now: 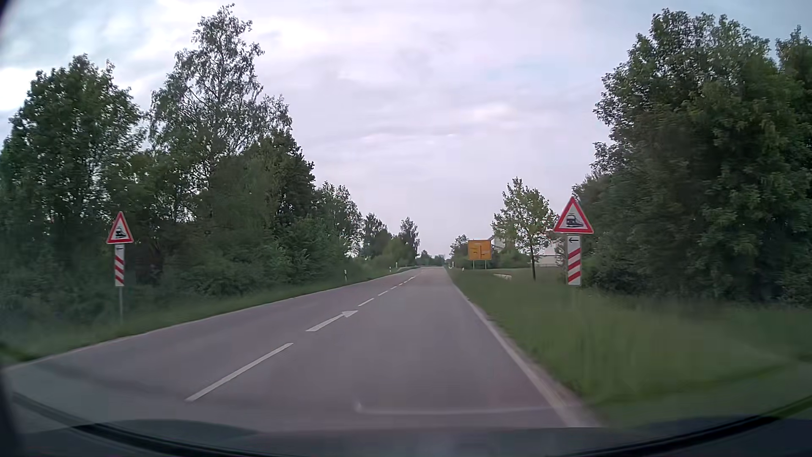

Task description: Follow the waypoints while adhering to traffic rules and regulations

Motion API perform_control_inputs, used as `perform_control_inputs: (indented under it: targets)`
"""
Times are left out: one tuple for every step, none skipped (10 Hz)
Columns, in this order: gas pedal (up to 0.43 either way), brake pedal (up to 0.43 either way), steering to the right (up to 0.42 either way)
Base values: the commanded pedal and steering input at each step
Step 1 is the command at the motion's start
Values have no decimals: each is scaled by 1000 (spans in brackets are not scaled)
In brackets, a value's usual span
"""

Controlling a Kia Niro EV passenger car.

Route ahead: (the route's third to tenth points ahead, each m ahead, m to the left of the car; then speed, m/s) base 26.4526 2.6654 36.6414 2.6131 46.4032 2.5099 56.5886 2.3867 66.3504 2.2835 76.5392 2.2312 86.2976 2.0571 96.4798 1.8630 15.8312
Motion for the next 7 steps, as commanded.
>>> perform_control_inputs:
  targets:
    - [150,0,-2]
    - [157,0,-1]
    - [157,0,-1]
    - [157,0,0]
    - [157,0,1]
    - [157,0,1]
    - [157,0,1]
